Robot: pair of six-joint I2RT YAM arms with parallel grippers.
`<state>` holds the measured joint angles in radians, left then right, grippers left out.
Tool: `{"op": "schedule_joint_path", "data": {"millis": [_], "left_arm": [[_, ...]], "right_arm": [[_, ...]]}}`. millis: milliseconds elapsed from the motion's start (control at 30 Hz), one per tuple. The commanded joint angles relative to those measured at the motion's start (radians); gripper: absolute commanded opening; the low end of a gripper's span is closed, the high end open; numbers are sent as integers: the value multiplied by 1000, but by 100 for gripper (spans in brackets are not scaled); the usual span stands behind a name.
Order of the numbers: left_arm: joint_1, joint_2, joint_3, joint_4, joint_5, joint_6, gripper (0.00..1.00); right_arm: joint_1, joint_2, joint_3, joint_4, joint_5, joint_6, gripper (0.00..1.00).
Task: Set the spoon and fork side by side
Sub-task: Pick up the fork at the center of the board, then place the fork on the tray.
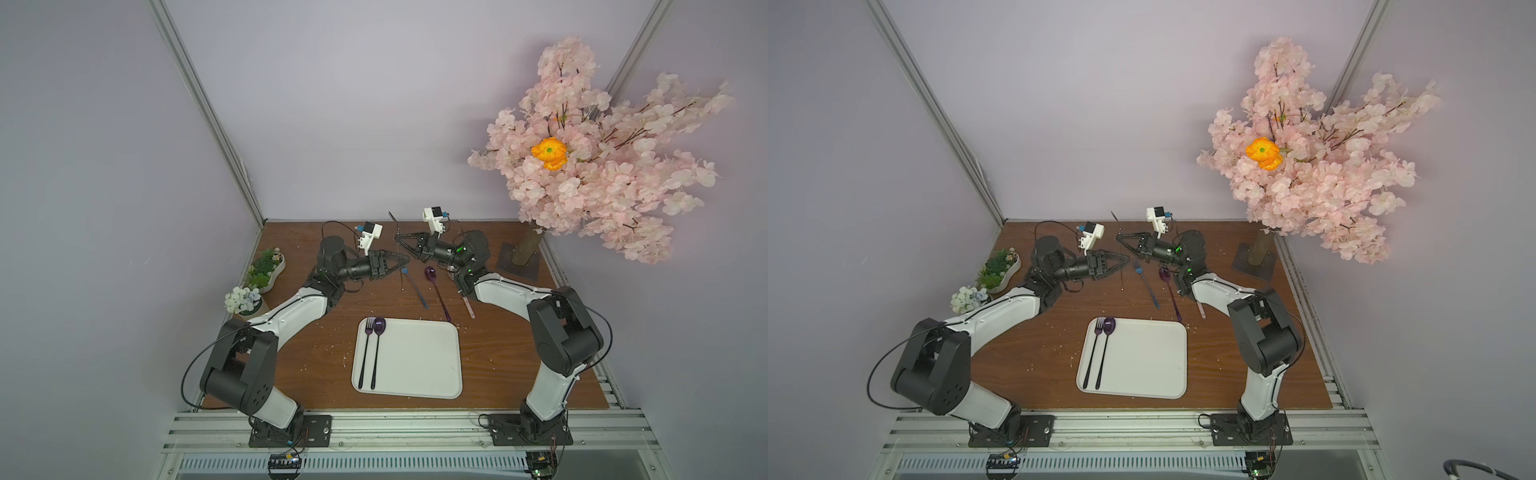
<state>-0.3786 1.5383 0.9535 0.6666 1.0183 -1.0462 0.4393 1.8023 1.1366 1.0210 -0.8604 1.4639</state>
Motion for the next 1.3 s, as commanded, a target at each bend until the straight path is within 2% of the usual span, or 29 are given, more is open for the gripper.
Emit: {"op": "schedule_joint_path", "data": {"millis": [0, 200, 267, 300, 367, 433, 500, 600, 700, 767, 800, 900, 1033, 1133, 1200, 1267], "left_arm": [[-6, -7, 21, 74, 25, -22, 35], [-6, -17, 15, 53, 23, -15, 20], [-5, -26, 15, 12, 23, 11, 20], [-4, -30, 16, -13, 23, 26, 17], [-2, -37, 23, -82, 22, 67, 4], [-2, -43, 40, -186, 18, 134, 0], [-2, -51, 62, -323, -3, 216, 0], [-3, -78, 77, -506, -64, 327, 0], [-24, -102, 101, -753, -184, 462, 0], [-53, -120, 109, -903, -280, 532, 0], [-73, -135, 102, -958, -322, 545, 0], [-152, -205, 52, -1060, -442, 512, 0], [-350, -267, -11, -1177, -644, 383, 0], [-462, -302, -79, -1203, -710, 235, 0], [-530, -341, -125, -1212, -778, 136, 0], [-555, -343, -145, -1211, -809, 83, 0]], "right_arm": [[6, -27, -16, 52, -3, 9, 0], [5, -25, -30, 64, 5, 37, 0], [5, -22, -28, 72, 5, 45, 0], [6, -20, -26, 74, 5, 45, 0], [7, -18, -23, 73, 2, 45, 0], [5, -20, -24, 63, 2, 38, 0], [6, -29, -29, 30, 4, 25, 8], [2, -55, -41, -68, 6, -68, 19], [-12, -99, -59, -226, 19, -176, 41], [-31, -140, -65, -403, 46, -293, 56], [-43, -164, -62, -516, 63, -367, 60], [-80, -232, -46, -861, 154, -587, 65], [-133, -311, -50, -1203, 343, -794, 67], [-150, -347, -57, -1327, 449, -892, 67], [-159, -365, -73, -1357, 467, -938, 67], [-161, -374, -87, -1371, 473, -968, 67]]}}
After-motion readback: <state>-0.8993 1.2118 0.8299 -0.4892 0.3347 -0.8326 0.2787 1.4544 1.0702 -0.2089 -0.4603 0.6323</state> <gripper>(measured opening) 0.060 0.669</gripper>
